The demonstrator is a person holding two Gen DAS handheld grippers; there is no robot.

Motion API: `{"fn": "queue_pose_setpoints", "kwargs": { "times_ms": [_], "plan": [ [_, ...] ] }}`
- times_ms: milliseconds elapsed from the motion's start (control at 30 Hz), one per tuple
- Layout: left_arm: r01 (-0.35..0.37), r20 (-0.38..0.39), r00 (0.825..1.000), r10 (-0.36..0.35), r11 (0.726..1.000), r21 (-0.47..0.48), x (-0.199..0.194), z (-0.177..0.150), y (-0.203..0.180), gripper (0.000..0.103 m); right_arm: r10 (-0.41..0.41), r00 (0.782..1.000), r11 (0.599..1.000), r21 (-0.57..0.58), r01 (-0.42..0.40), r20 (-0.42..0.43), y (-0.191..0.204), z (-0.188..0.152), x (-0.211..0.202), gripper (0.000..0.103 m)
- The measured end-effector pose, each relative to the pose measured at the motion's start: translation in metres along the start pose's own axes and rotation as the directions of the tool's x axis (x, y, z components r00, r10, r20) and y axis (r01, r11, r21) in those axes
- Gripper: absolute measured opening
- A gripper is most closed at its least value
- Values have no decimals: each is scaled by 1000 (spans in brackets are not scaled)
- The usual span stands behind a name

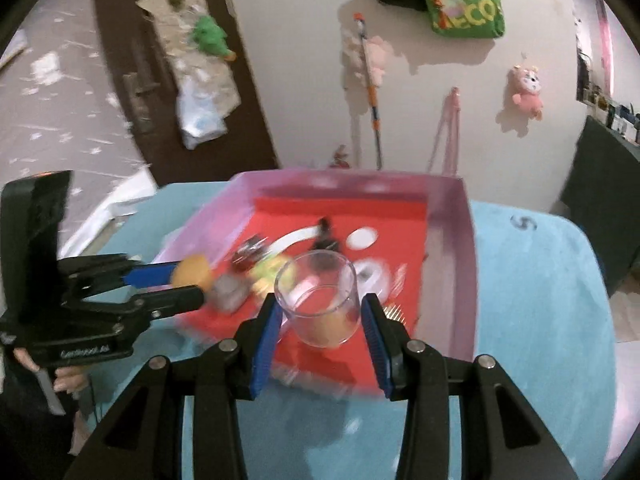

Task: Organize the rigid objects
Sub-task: 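Carry the orange sponge and glass cup over the pink box with both tools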

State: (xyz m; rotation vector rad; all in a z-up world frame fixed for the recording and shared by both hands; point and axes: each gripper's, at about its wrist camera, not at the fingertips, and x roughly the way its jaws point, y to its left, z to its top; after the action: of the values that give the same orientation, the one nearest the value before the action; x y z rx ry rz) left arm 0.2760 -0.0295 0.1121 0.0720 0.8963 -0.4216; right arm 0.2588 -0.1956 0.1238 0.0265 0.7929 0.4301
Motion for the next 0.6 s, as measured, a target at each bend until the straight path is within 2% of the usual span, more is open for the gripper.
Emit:
{"fn": "queue_pose_setpoints", "kwargs": {
  "times_ms": [133, 300, 500, 600],
  "plan": [
    [-14, -79, 997, 13, 1000, -16, 37, 23, 13, 36, -74, 994, 997, -4, 74, -76, -14, 36, 45, 44],
    [-32, -118, 993, 29, 999, -20, 64, 36, 24, 36, -115, 979, 993, -16, 114, -170, -25, 60, 96, 43],
    [-18, -156, 988, 12, 999, -41, 82, 43, 32, 36, -133, 960, 991, -22, 132, -245, -32, 66, 128, 31],
    [-27, -161, 987, 20, 999, -42, 85, 45, 33, 36, -127, 963, 992, -21, 125, -239, -31, 68, 132, 30]
  ]
}}
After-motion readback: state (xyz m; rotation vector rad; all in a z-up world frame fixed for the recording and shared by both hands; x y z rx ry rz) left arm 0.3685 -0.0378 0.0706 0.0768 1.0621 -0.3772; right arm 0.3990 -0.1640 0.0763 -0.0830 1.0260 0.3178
